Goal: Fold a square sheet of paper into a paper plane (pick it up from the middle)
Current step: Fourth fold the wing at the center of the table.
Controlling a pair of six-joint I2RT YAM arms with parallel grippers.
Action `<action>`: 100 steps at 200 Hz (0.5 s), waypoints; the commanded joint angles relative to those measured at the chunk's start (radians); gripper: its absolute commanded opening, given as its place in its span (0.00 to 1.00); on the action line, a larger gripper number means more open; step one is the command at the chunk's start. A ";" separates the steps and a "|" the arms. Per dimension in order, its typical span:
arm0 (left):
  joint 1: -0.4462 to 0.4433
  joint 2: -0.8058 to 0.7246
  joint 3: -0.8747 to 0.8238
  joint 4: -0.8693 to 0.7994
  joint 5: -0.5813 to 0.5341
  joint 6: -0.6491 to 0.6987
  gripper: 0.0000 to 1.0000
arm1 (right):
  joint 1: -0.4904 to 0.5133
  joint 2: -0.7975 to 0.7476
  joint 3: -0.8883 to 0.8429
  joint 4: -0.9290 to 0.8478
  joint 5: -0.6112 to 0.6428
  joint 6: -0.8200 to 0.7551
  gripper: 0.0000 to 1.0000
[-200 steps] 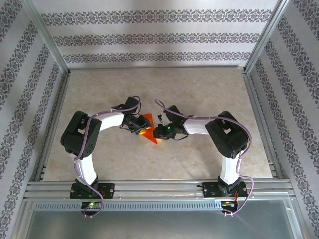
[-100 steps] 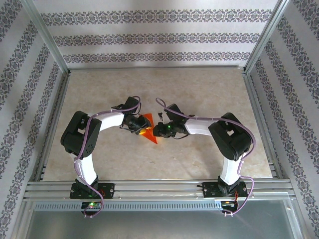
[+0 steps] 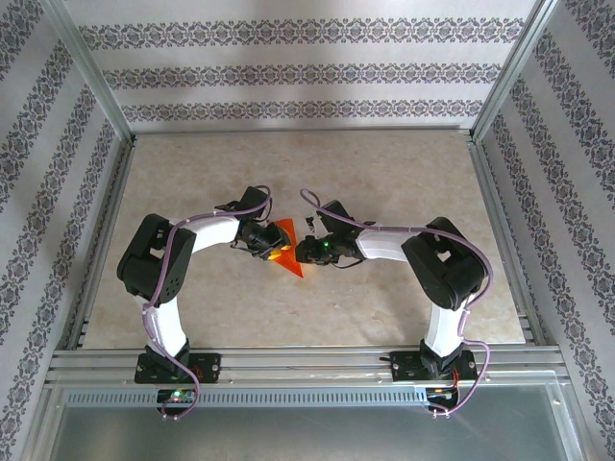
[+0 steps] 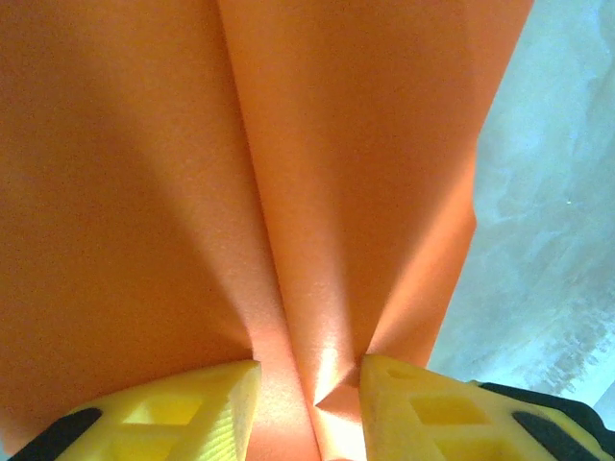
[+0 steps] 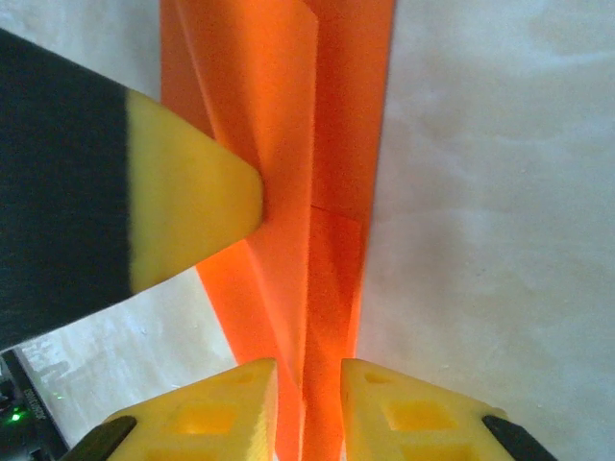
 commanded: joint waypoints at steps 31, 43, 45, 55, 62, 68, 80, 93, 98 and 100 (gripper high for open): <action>-0.012 0.086 -0.041 -0.106 -0.098 0.014 0.35 | 0.005 0.028 0.038 0.000 -0.032 -0.009 0.16; -0.011 0.087 -0.039 -0.106 -0.097 0.014 0.35 | 0.005 0.031 0.041 0.001 -0.035 -0.009 0.14; -0.011 0.086 -0.039 -0.106 -0.097 0.014 0.35 | 0.006 0.031 0.041 0.001 -0.036 -0.009 0.14; -0.011 0.086 -0.039 -0.106 -0.098 0.015 0.35 | 0.005 0.033 0.041 0.003 -0.038 -0.007 0.13; -0.011 0.086 -0.038 -0.107 -0.098 0.014 0.35 | 0.005 0.034 0.042 0.003 -0.040 -0.006 0.12; -0.012 0.085 -0.038 -0.108 -0.098 0.014 0.35 | 0.005 0.036 0.041 0.003 -0.042 -0.006 0.12; -0.012 0.083 -0.038 -0.106 -0.097 0.014 0.35 | 0.005 0.039 0.040 0.004 -0.046 -0.006 0.12; -0.011 0.081 -0.039 -0.104 -0.097 0.012 0.35 | 0.008 0.038 0.038 0.004 -0.049 -0.006 0.12; -0.012 0.080 -0.040 -0.101 -0.097 0.010 0.35 | 0.007 0.036 0.038 0.004 -0.049 -0.008 0.12; -0.011 0.079 -0.041 -0.101 -0.097 0.009 0.34 | 0.008 0.036 0.039 0.005 -0.050 -0.007 0.12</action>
